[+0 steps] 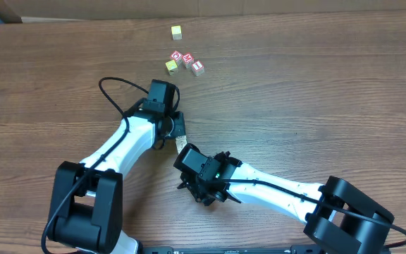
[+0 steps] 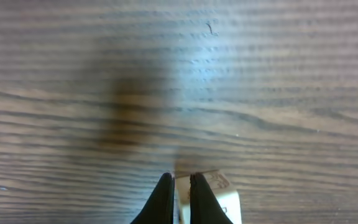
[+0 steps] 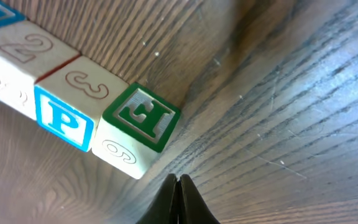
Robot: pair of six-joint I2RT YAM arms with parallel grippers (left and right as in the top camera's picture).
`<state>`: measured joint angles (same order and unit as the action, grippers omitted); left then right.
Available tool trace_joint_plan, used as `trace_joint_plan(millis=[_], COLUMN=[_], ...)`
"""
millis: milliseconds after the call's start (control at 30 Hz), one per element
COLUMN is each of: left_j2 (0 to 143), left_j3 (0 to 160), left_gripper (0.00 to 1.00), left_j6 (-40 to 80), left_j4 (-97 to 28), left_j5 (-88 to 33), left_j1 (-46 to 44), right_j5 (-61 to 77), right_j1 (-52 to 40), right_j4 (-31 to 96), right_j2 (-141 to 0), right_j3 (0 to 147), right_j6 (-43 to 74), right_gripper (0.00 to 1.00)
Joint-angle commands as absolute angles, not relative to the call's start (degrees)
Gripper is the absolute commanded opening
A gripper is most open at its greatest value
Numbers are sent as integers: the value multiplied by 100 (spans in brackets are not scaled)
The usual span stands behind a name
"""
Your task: Flip 5 blocks
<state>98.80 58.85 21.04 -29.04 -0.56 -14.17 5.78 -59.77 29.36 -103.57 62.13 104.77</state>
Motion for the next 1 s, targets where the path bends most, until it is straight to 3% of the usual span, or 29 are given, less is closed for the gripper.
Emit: trace_joint_plan(millis=[0,300,967], left_j2=[9963,9970,10565], left_j3=[6263,6313,6307], left_gripper=[4,4,4], left_j6=[2147,2145,2141], left_j4=[-2928,-2860,-2799], left_j5=[8,19,-104], left_j1=[-1308,-1315,-1315], right_j5=[609,224,327], right_j1=[-5977,-5977,-6077], right_j4=[2923,3328,2934], right_j2=[-10259,-10259,-10659], right_j3=[6324,6294,6294], right_j6=[9727,9979,10055], right_gripper=[4,4,4])
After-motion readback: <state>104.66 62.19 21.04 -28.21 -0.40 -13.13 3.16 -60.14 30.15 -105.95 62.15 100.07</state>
